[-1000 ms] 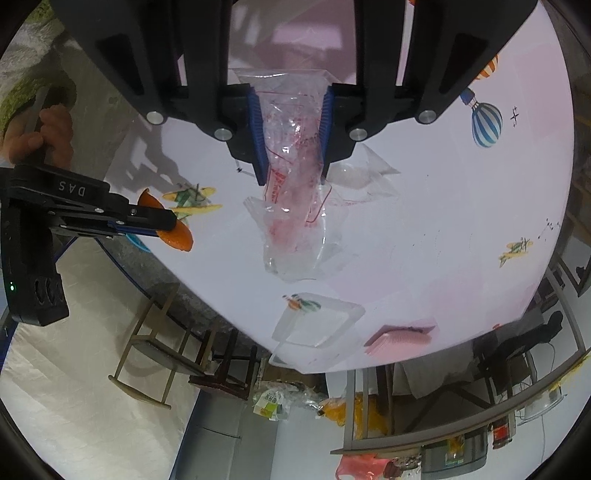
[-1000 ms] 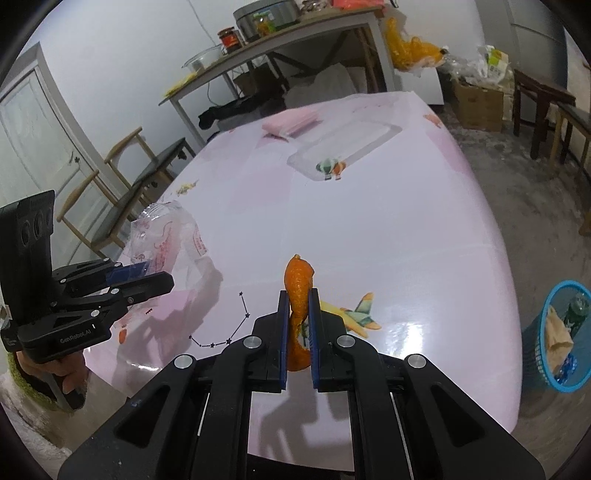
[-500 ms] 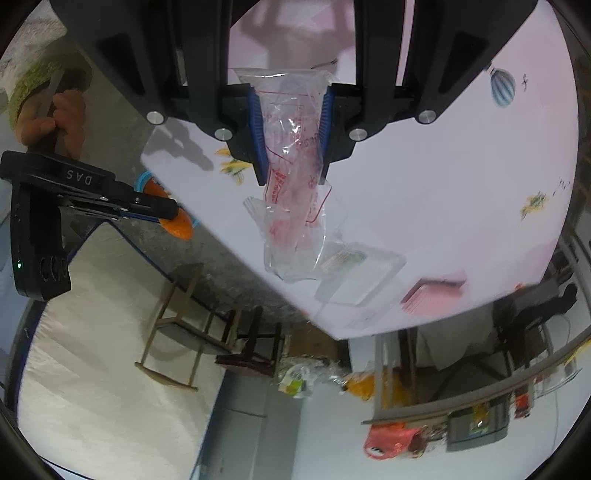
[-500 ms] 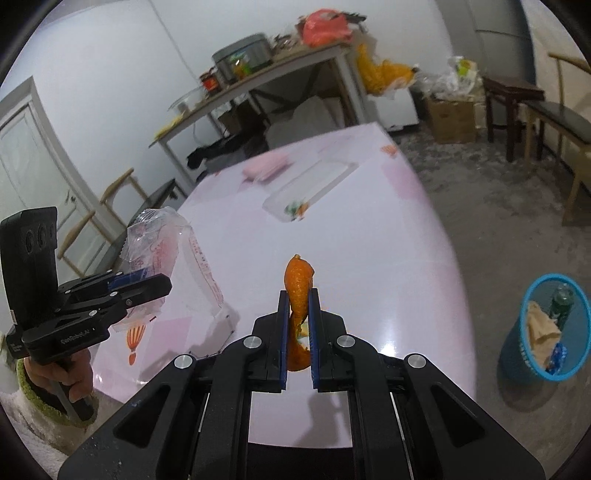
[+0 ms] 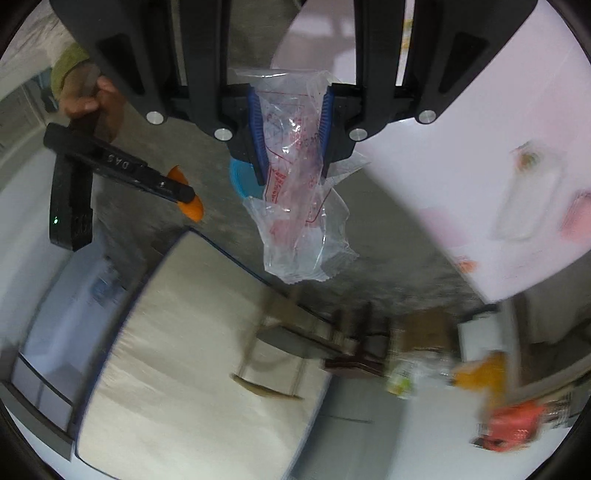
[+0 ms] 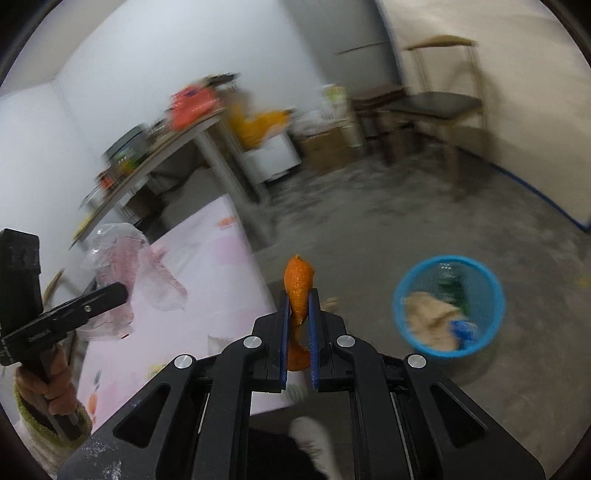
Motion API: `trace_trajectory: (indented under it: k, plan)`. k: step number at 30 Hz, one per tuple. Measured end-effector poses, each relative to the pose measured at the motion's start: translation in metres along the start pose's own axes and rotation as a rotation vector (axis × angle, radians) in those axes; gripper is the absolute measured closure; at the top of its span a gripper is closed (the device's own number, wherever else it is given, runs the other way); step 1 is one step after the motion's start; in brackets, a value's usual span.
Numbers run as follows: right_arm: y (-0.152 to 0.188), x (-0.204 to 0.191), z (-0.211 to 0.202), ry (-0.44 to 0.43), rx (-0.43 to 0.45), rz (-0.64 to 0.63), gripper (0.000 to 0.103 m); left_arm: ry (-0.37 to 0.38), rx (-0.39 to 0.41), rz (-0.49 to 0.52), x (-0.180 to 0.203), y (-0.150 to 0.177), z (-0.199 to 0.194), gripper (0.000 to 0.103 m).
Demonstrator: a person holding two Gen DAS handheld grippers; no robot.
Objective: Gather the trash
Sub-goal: 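Carry the bag and orange peel with both grippers to the wastebasket, then open both grippers to drop the bag and peel into the wastebasket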
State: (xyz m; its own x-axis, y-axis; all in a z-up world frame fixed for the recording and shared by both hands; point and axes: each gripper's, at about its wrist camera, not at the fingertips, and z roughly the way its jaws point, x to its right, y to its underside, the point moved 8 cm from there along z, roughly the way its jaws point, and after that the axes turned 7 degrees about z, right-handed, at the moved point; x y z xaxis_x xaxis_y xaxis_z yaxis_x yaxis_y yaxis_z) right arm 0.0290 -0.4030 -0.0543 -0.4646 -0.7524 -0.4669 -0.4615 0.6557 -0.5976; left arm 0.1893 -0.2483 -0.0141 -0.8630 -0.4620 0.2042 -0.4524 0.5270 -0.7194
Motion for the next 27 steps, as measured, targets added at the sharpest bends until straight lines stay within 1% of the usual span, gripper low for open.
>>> trace_trajectory:
  k: [2,5,7,9,12,14,17,18,19,21,24,25,26,27]
  plan:
    - [-0.003,0.035,0.002,0.040,-0.002,0.069,0.095,0.045,-0.042,0.010,0.016,-0.010,0.029,0.079]
    - [-0.003,0.072,0.014,0.061,-0.021,0.160,0.095,0.099,-0.146,0.017,0.036,-0.020,0.090,0.078]
    - [0.000,0.100,0.029,0.073,-0.047,0.229,0.095,0.127,-0.228,0.003,0.046,-0.020,0.133,0.077]
    - [0.002,0.117,0.046,0.075,-0.075,0.286,0.095,0.148,-0.298,-0.011,0.052,-0.017,0.169,0.075]
    - [0.009,0.147,0.073,0.088,-0.127,0.353,0.095,0.154,-0.397,-0.037,0.058,-0.011,0.224,0.073]
    - [0.012,0.163,0.096,0.095,-0.162,0.392,0.095,0.144,-0.447,-0.065,0.060,-0.006,0.255,0.072]
    - [0.015,0.185,0.118,0.113,-0.193,0.438,0.095,0.155,-0.523,-0.112,0.063,0.003,0.303,0.069]
    - [0.016,0.195,0.132,0.129,-0.202,0.452,0.095,0.152,-0.534,-0.124,0.064,0.005,0.313,0.068]
    - [0.016,0.203,0.134,0.137,-0.205,0.454,0.095,0.147,-0.548,-0.138,0.065,0.008,0.324,0.068]
    - [0.015,0.215,0.151,0.157,-0.218,0.466,0.095,0.134,-0.570,-0.149,0.064,0.013,0.344,0.068]
    - [0.014,0.235,0.167,0.181,-0.230,0.490,0.094,0.129,-0.572,-0.153,0.061,0.017,0.369,0.067]
    - [0.015,0.241,0.173,0.191,-0.233,0.497,0.092,0.129,-0.567,-0.158,0.060,0.015,0.375,0.066]
    - [0.015,0.247,0.179,0.205,-0.231,0.506,0.090,0.127,-0.559,-0.165,0.057,0.014,0.381,0.062]
    - [0.014,0.250,0.184,0.206,-0.226,0.511,0.089,0.128,-0.548,-0.174,0.054,0.012,0.386,0.055]
